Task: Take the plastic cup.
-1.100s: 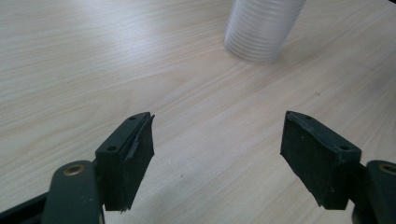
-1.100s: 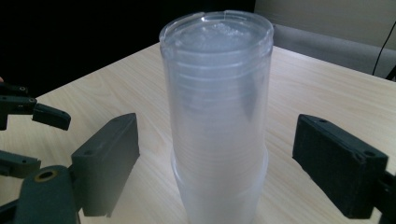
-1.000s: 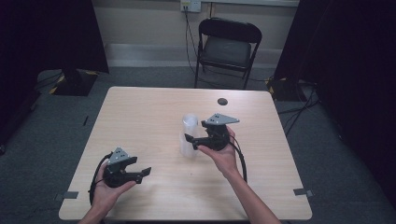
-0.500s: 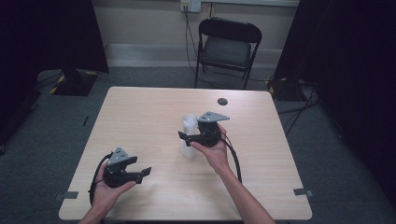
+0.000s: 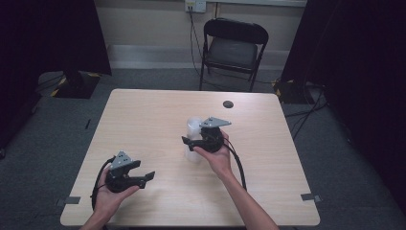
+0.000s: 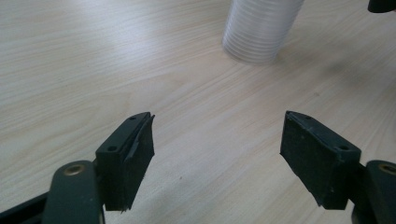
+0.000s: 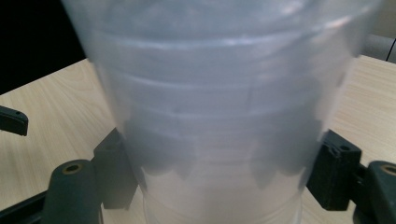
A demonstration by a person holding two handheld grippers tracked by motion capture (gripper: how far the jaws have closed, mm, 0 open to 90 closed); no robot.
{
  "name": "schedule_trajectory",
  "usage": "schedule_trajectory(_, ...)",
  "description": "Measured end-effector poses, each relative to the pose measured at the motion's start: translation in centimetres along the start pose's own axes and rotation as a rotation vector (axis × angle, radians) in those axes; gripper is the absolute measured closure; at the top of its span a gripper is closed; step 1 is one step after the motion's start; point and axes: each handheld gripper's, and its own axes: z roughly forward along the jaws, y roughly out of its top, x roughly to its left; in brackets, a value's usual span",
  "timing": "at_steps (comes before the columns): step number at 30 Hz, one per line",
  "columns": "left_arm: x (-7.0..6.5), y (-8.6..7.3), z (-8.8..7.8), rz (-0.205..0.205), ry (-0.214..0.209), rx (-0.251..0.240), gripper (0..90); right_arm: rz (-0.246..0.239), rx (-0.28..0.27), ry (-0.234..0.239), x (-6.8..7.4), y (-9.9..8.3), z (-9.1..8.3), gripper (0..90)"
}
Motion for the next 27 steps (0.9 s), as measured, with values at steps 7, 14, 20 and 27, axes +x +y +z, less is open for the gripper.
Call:
schedule_trajectory(7,-0.01,0.02,0.05,-0.002,-0.004,0.001,25.6,-0.012,0.004,-0.01,-0.03,-0.02,-0.01,26.8)
schedule_trajectory(14,0.37,-0.09,0.03,-0.011,0.01,0.002,25.6,-0.007,-0.013,-0.018,-0.15,-0.09,-0.27,28.0)
schedule_trajectory(20,0.25,-0.06,0.13,0.0,0.01,0.007,25.6,0.004,-0.019,-0.02,-0.29,-0.03,-0.4,28.0)
schedule_trajectory(27,0.26,-0.08,0.14,0.002,0.011,0.008,25.6,0.012,-0.027,-0.008,-0.37,0.33,-0.51,29.0)
